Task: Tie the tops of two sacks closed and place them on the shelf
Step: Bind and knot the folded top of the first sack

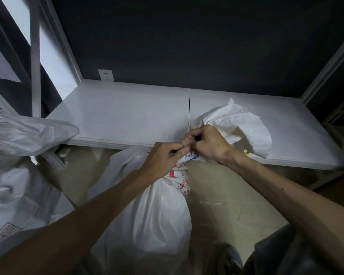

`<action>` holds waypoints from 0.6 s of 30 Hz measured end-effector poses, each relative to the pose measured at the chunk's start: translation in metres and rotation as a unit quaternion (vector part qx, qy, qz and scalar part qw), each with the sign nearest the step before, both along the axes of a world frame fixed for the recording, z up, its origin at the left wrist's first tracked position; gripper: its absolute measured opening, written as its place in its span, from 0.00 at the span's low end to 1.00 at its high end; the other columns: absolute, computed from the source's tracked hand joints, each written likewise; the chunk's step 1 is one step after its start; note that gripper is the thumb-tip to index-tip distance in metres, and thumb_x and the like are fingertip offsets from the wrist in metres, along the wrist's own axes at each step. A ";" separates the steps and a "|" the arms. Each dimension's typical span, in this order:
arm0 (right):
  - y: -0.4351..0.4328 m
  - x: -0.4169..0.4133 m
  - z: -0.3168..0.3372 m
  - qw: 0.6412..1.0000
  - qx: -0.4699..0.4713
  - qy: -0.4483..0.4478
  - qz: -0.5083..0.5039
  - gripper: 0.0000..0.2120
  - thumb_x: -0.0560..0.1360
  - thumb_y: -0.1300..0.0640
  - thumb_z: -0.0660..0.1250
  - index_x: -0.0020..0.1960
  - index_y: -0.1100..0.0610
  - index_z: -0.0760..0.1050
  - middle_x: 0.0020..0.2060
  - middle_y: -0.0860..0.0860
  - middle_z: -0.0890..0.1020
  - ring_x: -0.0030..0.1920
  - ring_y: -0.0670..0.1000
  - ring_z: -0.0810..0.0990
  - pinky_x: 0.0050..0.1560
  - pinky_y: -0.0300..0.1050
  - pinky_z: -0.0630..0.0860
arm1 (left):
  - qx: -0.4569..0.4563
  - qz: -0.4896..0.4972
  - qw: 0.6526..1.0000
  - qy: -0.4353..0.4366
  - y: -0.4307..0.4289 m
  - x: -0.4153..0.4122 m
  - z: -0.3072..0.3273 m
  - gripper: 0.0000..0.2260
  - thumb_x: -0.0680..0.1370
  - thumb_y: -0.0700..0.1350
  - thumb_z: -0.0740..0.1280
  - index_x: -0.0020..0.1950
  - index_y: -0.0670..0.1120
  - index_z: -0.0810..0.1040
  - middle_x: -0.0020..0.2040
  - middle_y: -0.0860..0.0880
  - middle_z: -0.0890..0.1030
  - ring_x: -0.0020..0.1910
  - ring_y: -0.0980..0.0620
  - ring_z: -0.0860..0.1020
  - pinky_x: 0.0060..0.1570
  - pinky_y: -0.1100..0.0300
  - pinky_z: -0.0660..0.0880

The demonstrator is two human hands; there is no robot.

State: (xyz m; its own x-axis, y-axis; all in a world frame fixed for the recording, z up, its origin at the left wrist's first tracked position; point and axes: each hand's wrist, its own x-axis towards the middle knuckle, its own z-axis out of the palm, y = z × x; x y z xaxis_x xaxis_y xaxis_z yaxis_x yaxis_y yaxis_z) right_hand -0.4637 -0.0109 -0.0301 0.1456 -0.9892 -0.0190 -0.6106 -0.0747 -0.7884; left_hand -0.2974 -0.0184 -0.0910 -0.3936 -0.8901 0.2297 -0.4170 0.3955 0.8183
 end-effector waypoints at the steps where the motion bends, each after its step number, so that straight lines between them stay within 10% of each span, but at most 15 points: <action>1: 0.000 0.000 0.000 1.000 0.001 0.001 0.000 0.15 0.74 0.69 0.66 0.33 0.54 0.79 0.24 0.39 0.78 0.29 0.36 0.75 0.34 0.28 0.69 | 0.002 -0.003 1.000 0.005 -0.001 0.001 -0.001 0.19 0.78 0.56 0.65 0.39 0.41 0.78 0.29 0.41 0.74 0.28 0.48 0.69 0.29 0.52 0.67; 18: -0.004 -0.004 0.004 1.000 0.012 -0.019 0.005 0.06 0.76 0.65 0.69 0.42 0.58 0.83 0.31 0.43 0.82 0.31 0.34 0.77 0.36 0.27 0.71 | 0.061 0.028 0.995 0.068 0.007 -0.002 0.001 0.08 0.77 0.56 0.66 0.51 0.55 0.80 0.45 0.51 0.85 0.46 0.52 0.83 0.51 0.48 0.80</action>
